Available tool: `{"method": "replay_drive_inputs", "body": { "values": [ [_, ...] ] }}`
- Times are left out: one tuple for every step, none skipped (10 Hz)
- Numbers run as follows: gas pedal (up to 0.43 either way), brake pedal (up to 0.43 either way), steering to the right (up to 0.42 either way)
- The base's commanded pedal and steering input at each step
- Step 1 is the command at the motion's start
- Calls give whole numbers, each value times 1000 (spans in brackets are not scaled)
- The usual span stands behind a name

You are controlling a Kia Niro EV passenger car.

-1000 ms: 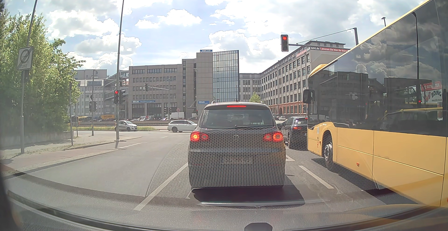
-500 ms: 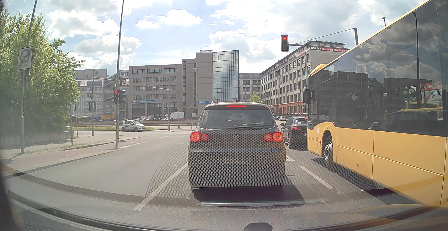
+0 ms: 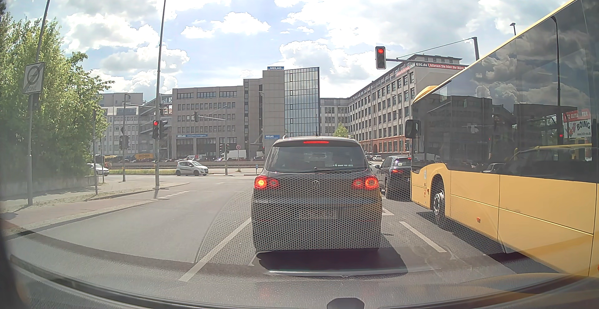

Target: Follow the waypoints while adhering to traffic rules and regulations

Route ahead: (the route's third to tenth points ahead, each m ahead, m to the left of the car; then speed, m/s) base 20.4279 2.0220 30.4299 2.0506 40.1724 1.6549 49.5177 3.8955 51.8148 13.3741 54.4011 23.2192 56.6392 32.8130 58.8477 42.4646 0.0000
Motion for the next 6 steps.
{"method": "replay_drive_inputs", "body": {
  "values": [
    [0, 378, -1],
    [0, 378, -1],
    [0, 378, -1],
    [0, 378, -1],
    [0, 378, -1],
    [0, 384, -1]
  ]
}}
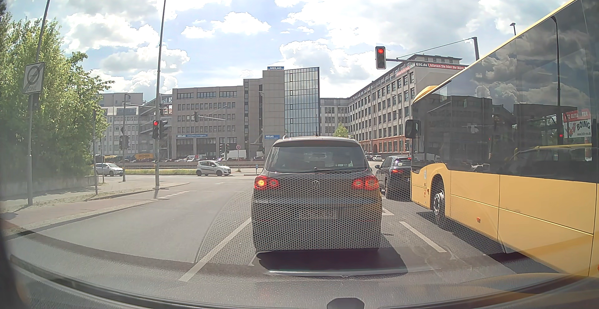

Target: Follow the waypoints while adhering to traffic rules and regulations

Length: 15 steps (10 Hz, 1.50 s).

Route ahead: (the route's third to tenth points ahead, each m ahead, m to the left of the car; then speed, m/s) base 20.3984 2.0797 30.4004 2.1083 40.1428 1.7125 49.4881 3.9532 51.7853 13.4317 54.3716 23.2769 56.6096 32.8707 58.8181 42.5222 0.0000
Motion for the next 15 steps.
{"method": "replay_drive_inputs", "body": {
  "values": [
    [0, 384, -1],
    [0, 378, -1],
    [0, 378, -1],
    [0, 378, -1],
    [0, 378, -1],
    [0, 378, -1],
    [0, 378, -1],
    [0, 384, -1],
    [0, 378, -1],
    [0, 384, -1],
    [0, 384, -1],
    [0, 378, -1],
    [0, 384, -1],
    [0, 378, -1],
    [0, 384, -1]
  ]
}}
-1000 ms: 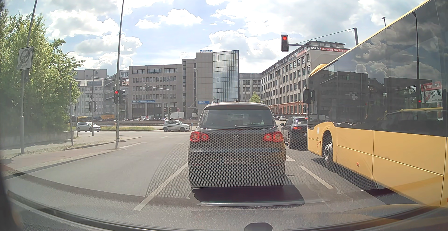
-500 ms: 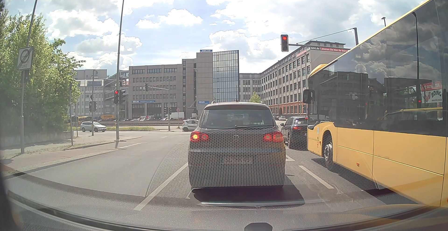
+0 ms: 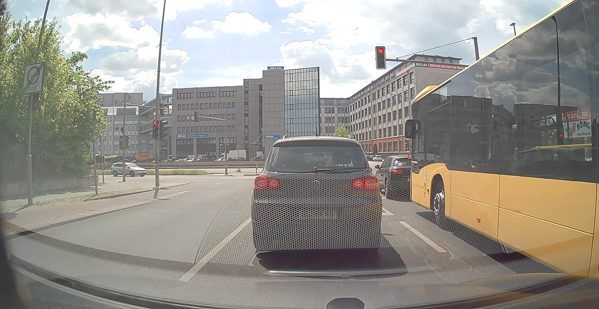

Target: Follow the waypoints while adhering to traffic rules and regulations

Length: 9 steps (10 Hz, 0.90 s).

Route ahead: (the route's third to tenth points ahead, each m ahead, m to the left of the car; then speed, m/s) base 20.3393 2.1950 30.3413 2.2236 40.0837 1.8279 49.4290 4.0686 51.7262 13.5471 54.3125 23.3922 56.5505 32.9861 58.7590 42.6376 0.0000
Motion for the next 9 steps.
{"method": "replay_drive_inputs", "body": {
  "values": [
    [0, 378, -1],
    [0, 378, -1],
    [0, 378, -1],
    [0, 378, -1],
    [0, 384, -1],
    [0, 384, -1],
    [0, 378, -1],
    [0, 378, -1],
    [0, 378, -1]
  ]
}}
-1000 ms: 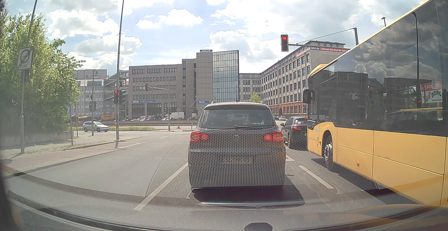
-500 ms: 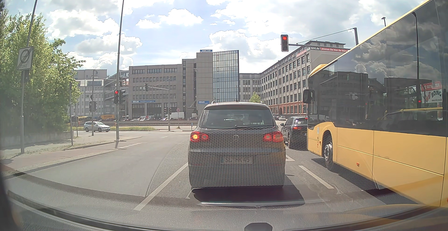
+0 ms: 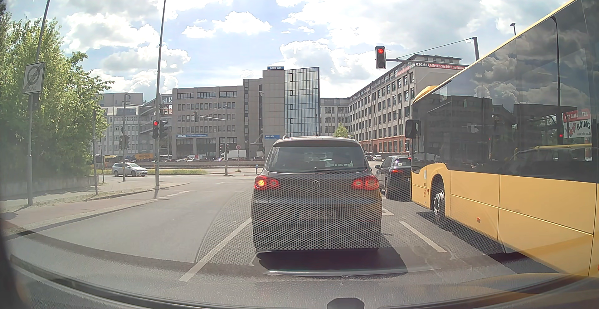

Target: Follow the waypoints while adhering to traffic rules and regulations

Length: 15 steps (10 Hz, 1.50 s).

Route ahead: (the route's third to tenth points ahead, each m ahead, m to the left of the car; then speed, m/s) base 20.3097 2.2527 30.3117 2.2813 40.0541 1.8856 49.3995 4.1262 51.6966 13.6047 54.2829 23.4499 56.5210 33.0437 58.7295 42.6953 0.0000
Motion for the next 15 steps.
{"method": "replay_drive_inputs", "body": {
  "values": [
    [0, 378, -1],
    [0, 378, -1],
    [0, 378, -1],
    [0, 378, -1],
    [0, 378, -1],
    [0, 378, -1],
    [0, 378, -1],
    [0, 378, -1],
    [0, 384, -1],
    [0, 378, -1],
    [0, 378, -1],
    [0, 378, -1],
    [0, 378, -1],
    [0, 378, -1],
    [0, 378, -1]
  ]
}}
